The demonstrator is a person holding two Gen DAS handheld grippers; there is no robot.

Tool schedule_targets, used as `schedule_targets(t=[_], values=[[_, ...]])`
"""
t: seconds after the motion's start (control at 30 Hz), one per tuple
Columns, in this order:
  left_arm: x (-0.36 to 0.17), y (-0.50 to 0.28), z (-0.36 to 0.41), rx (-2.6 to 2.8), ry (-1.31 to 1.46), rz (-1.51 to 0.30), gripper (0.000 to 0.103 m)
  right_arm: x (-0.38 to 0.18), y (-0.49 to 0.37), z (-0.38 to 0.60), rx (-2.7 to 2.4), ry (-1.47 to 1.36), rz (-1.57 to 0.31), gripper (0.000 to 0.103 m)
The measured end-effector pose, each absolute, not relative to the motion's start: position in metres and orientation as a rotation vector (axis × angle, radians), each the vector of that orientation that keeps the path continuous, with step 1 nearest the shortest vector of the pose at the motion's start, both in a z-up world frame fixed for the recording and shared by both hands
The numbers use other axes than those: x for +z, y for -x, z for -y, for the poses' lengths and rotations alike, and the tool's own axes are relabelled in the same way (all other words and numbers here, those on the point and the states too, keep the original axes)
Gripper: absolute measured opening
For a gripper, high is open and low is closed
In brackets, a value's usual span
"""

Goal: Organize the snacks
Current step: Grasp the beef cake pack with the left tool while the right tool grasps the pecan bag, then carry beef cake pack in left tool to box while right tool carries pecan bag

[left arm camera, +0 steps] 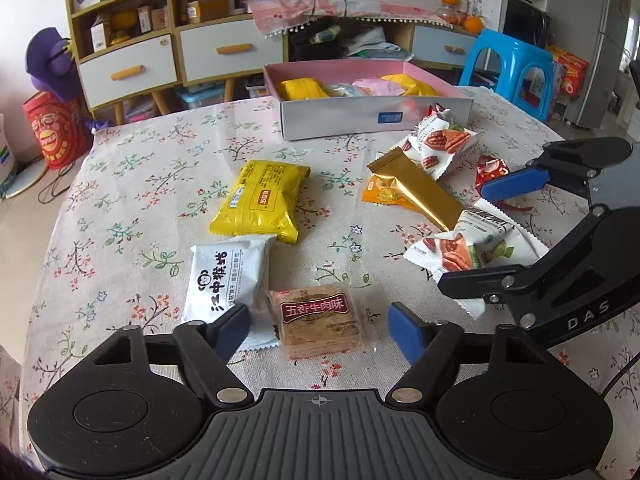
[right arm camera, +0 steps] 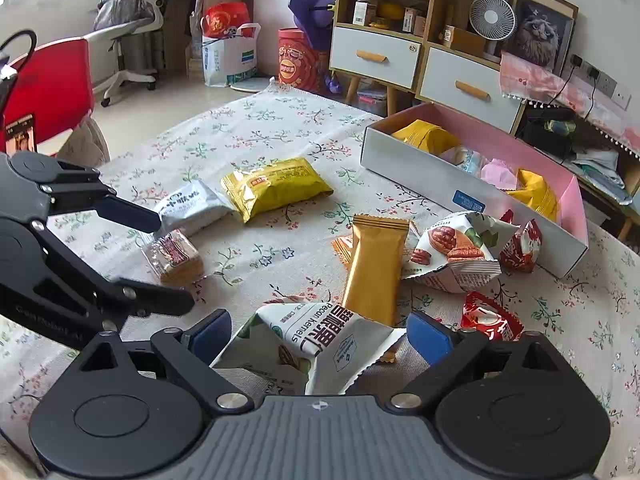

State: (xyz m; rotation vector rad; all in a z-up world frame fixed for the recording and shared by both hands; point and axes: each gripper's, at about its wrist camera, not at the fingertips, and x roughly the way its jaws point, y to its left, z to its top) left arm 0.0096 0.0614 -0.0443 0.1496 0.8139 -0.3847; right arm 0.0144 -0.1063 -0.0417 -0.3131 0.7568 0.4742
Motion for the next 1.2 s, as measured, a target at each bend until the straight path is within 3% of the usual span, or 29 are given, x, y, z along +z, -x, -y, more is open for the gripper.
schedule_targets(t=[0.3,0.57,0.7,0.77,1.0,1.2], values=[[-0.046,-0.007,-0.06,-0.395,-0.148,-0.826,0.051,-0.044,-0.009,0.1,0.466,0.369,-0.732,0.078],[-0.047,-0.005,-0.062,-0.389,-0.141,-0.823,0.052,-0.049,-0.009,0.102,0.459,0.347,-0.784,0.075],[-0.05,-0.006,-0.064,-0.381,-0.121,-0.826,0.054,-0.05,-0.006,0.102,0.471,0.329,-0.794,0.062],[-0.05,-0.005,-0.064,-0.379,-0.117,-0.826,0.053,-0.049,-0.007,0.103,0.469,0.301,-0.807,0.06],[-0.044,-0.002,-0.063,-0.369,-0.106,-0.796,0.038,-0.046,-0.01,0.109,0.459,0.236,-0.823,0.048],[-0.043,-0.003,-0.065,-0.365,-0.087,-0.802,0.037,-0.042,-0.009,0.112,0.461,0.209,-0.809,0.047]])
